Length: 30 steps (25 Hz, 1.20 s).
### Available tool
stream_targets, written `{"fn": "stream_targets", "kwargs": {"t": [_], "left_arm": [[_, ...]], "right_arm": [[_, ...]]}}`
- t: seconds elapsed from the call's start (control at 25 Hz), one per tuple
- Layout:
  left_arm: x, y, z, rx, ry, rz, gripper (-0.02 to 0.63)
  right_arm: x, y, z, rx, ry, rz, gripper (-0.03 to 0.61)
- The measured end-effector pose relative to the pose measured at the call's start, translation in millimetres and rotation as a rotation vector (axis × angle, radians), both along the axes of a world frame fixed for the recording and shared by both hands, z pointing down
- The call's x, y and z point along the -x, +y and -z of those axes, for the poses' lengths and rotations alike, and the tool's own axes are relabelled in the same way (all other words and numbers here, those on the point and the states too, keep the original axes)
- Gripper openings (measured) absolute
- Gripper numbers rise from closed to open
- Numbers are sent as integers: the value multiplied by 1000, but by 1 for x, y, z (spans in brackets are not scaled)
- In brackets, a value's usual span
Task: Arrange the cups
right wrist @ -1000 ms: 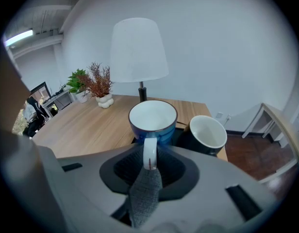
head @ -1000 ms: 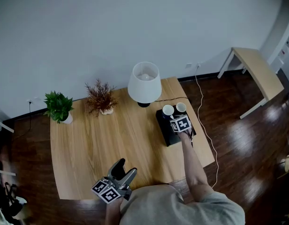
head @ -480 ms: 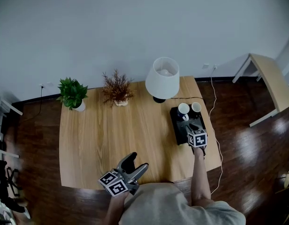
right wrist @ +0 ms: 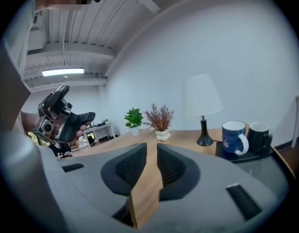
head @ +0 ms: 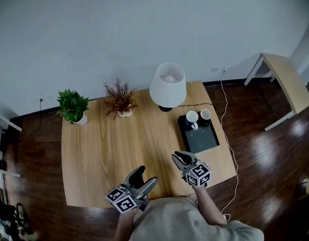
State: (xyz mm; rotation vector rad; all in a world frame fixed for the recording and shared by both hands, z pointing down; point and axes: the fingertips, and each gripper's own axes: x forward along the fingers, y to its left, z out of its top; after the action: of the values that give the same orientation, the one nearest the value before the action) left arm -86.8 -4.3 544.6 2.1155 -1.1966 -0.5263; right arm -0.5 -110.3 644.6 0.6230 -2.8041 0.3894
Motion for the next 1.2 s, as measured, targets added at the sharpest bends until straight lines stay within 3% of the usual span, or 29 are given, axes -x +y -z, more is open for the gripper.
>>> {"fn": "stream_targets", "kwargs": {"t": [0.36, 0.8, 1.2], "left_arm": [[18, 2, 0, 3, -1, 66, 377], [22, 3, 3, -16, 8, 83, 377], [25, 3, 13, -63, -21, 103, 374]], "right_arm": [[55, 61, 42, -3, -134, 228, 63], [79, 85, 65, -1, -191, 321, 63], [81, 89, 70, 4, -209, 334, 63]]}}
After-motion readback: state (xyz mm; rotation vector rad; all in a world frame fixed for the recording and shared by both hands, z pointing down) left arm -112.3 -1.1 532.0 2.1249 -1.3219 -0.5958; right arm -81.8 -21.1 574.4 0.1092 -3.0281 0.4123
